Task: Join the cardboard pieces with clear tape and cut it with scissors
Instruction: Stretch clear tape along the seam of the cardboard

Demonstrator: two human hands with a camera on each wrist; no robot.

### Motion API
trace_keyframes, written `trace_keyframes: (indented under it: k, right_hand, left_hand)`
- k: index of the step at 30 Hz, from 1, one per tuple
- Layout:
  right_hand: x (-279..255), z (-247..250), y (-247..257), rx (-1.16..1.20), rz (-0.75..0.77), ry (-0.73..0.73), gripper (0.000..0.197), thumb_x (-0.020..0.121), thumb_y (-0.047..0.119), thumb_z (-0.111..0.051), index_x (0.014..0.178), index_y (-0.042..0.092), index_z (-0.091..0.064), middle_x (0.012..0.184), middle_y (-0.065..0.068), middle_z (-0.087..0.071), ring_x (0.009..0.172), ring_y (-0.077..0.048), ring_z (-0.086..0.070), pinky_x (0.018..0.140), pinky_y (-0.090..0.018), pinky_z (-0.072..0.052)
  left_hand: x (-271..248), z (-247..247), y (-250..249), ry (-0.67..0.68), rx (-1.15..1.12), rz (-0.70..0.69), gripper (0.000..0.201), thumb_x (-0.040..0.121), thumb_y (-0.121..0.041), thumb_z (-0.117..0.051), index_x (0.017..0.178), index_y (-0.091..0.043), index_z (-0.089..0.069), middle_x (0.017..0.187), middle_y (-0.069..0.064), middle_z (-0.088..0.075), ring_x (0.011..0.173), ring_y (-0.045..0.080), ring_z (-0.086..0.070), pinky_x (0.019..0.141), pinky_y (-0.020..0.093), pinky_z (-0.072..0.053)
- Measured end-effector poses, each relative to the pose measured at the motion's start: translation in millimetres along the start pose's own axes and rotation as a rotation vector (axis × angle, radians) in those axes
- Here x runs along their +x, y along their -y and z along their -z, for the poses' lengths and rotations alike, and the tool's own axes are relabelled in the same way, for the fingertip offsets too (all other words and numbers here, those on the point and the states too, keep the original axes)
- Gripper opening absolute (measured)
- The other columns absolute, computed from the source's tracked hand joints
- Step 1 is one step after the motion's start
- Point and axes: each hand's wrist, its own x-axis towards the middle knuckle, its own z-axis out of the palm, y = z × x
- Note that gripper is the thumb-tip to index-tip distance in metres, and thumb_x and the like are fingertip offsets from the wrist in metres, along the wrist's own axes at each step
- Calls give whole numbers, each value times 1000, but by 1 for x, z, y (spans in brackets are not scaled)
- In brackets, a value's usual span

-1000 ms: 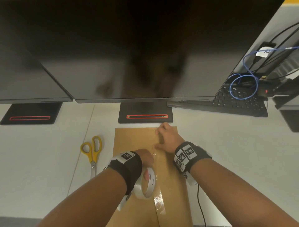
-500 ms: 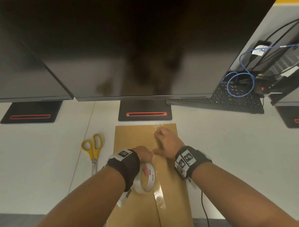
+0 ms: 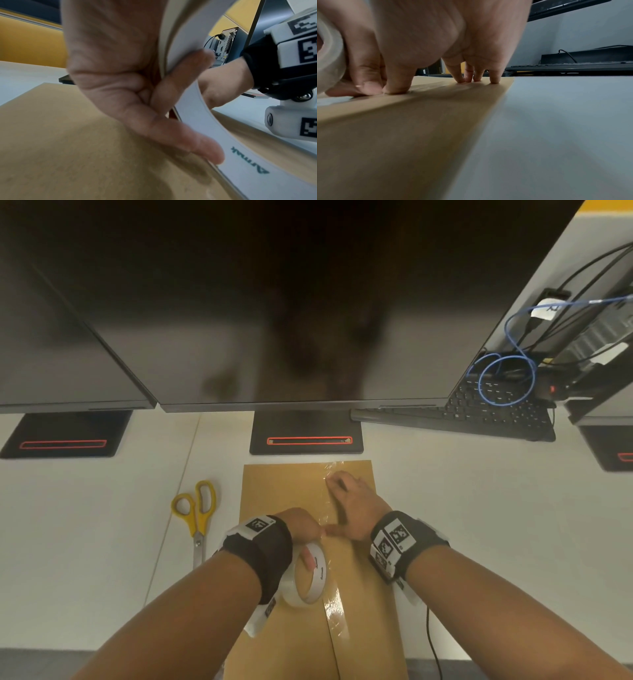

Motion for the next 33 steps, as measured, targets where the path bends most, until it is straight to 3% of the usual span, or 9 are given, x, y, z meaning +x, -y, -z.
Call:
trace_keyframes:
  k: [3, 5, 7, 9, 11, 14, 18, 27, 33]
  right_hand:
    - [0, 1, 1, 15, -4, -5, 101, 78, 57, -66, 151, 11, -14, 151, -5, -17, 138, -26, -21, 119, -43, -18]
    - [1, 0, 1, 23, -11, -17, 100, 78, 56, -67, 151, 11, -16, 148, -4, -21, 135, -25, -25, 118, -42, -21]
    - [0, 0, 2, 30, -17, -15, 101, 76, 58, -66, 150, 12, -16, 147, -3, -21, 134, -25, -26, 118, -40, -23]
    - [-1, 0, 2, 19, -20, 0, 104, 75, 62, -64, 151, 13, -13, 149, -3, -17, 135, -28, -24, 117, -40, -20]
    - [-1, -1, 2, 14, -25, 15, 108, 75, 66, -63, 152, 13, -9, 152, -2, -13, 137, -29, -20, 118, -41, -16]
    - [1, -5, 4, 24, -54, 11, 111, 72, 71, -61, 152, 13, -8, 152, -2, -12, 137, -30, -19, 119, -41, -15]
    - [4, -8, 7, 30, -92, 2, 114, 72, 71, -62, 153, 12, -7, 155, -2, -8, 142, -29, -13, 121, -42, -6]
    - [6, -11, 8, 49, -105, -36, 113, 71, 70, -63, 152, 13, -9, 155, -3, -10, 144, -28, -12, 121, -44, -5]
    - [5, -15, 9, 1, -115, -43, 123, 62, 76, -64, 152, 13, -7, 154, -2, -8, 144, -27, -11, 121, -47, -1]
  left_hand:
    - [1, -2, 13, 31, -201, -32, 36, 86, -38, -56, 98, -5, -64, 80, 13, -75, 53, 23, -62, 67, 29, -51]
    - [-9, -2, 19, 82, -335, -69, 39, 89, -44, -56, 98, -6, -62, 68, 8, -72, 48, 16, -63, 50, 18, -48]
    - [-23, 1, 24, 153, -345, -147, 38, 93, -46, -51, 89, -10, -64, 63, 0, -68, 50, 8, -62, 46, 15, -45]
    - [-36, 3, 27, 148, -291, -229, 31, 95, -39, -51, 81, -13, -61, 70, 0, -64, 55, 8, -59, 49, 17, -45]
    - [-40, 3, 30, 66, -166, -274, 17, 93, -28, -55, 95, -12, -56, 86, 5, -58, 69, 14, -54, 54, 19, -42]
    - [-36, 1, 35, -118, 100, -276, 32, 89, -15, -54, 121, -17, -52, 109, 4, -56, 92, 18, -53, 70, 24, -43]
    - [-32, -3, 35, -169, 287, -303, 42, 90, -7, -46, 130, -18, -53, 133, 4, -50, 119, 22, -48, 95, 27, -40]
    - [-38, -15, 26, -143, 735, -241, 43, 94, -8, -37, 135, -13, -50, 139, 7, -48, 126, 24, -46, 107, 35, -38]
    - [-35, -29, 18, -148, 897, -208, 40, 89, -15, -47, 129, -11, -52, 130, 5, -55, 118, 25, -53, 97, 33, -44]
